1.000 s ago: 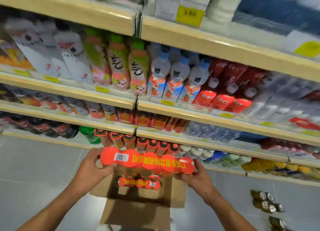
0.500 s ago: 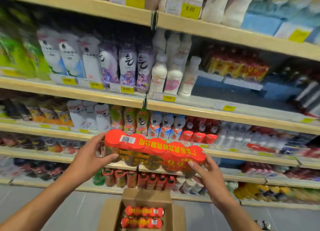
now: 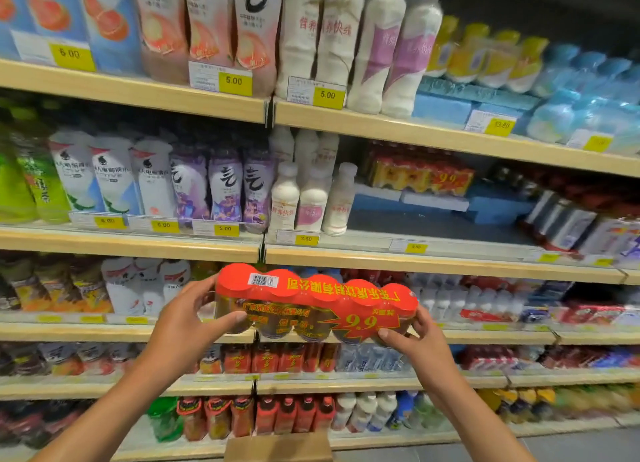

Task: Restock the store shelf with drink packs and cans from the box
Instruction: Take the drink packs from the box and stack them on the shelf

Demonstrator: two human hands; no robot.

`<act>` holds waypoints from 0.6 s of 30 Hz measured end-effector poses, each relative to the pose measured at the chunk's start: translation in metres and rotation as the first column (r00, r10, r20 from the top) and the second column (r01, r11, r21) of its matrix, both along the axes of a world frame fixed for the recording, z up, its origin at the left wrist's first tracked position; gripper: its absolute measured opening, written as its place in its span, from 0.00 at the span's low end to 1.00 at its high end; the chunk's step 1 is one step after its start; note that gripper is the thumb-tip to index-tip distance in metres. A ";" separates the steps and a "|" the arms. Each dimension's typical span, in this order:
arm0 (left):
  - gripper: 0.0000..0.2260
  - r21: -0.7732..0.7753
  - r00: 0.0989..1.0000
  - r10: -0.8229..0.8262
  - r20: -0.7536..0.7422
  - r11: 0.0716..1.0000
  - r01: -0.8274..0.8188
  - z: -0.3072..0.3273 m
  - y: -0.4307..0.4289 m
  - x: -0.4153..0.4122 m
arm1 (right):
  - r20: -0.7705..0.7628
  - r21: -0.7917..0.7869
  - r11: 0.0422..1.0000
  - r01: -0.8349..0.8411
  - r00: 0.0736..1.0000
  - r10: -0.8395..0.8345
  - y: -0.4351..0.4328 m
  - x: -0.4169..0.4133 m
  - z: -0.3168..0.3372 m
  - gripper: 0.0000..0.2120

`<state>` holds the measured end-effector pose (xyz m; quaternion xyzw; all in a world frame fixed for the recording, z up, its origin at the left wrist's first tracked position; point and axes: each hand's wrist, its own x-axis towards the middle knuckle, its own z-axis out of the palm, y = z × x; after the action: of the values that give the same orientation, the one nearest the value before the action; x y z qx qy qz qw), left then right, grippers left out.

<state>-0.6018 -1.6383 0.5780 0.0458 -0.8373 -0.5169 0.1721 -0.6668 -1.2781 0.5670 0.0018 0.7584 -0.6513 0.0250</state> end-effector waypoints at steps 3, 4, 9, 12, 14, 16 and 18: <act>0.28 0.000 1.000 -0.005 -0.016 1.000 0.005 0.011 0.023 -0.018 | -0.008 -0.029 0.999 0.041 0.999 -0.041 0.021 -0.016 0.011 0.26; 0.27 0.004 1.000 -0.009 -0.029 1.000 0.009 0.015 0.031 -0.024 | -0.014 -0.028 0.998 0.050 0.999 -0.050 0.027 -0.021 0.015 0.26; 0.30 0.009 0.997 -0.019 -0.069 1.000 0.020 0.040 0.090 -0.063 | -0.109 0.031 0.996 0.084 0.991 -0.081 0.079 -0.059 0.038 0.23; 0.32 -0.010 0.996 -0.030 -0.087 1.000 0.029 0.052 0.124 -0.098 | -0.151 0.085 0.991 0.100 0.985 -0.086 0.115 -0.090 0.047 0.24; 0.25 -0.018 0.994 -0.037 -0.099 0.999 0.035 0.061 0.144 -0.124 | -0.183 0.122 0.989 0.088 0.981 -0.065 0.139 -0.117 0.055 0.23; 0.23 -0.024 0.995 -0.024 -0.101 0.999 0.021 0.068 0.159 -0.149 | -0.208 0.150 0.986 0.072 0.977 -0.040 0.158 -0.142 0.062 0.24; 0.23 -0.044 0.994 -0.019 -0.107 0.999 0.014 0.074 0.177 -0.176 | -0.240 0.180 0.981 0.069 0.971 -0.024 0.179 -0.169 0.068 0.24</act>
<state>-0.7774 -1.4616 0.6520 0.0073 -0.8380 -0.5020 0.2137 -0.8360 -1.0990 0.6348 -0.0555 0.8135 -0.5732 -0.0811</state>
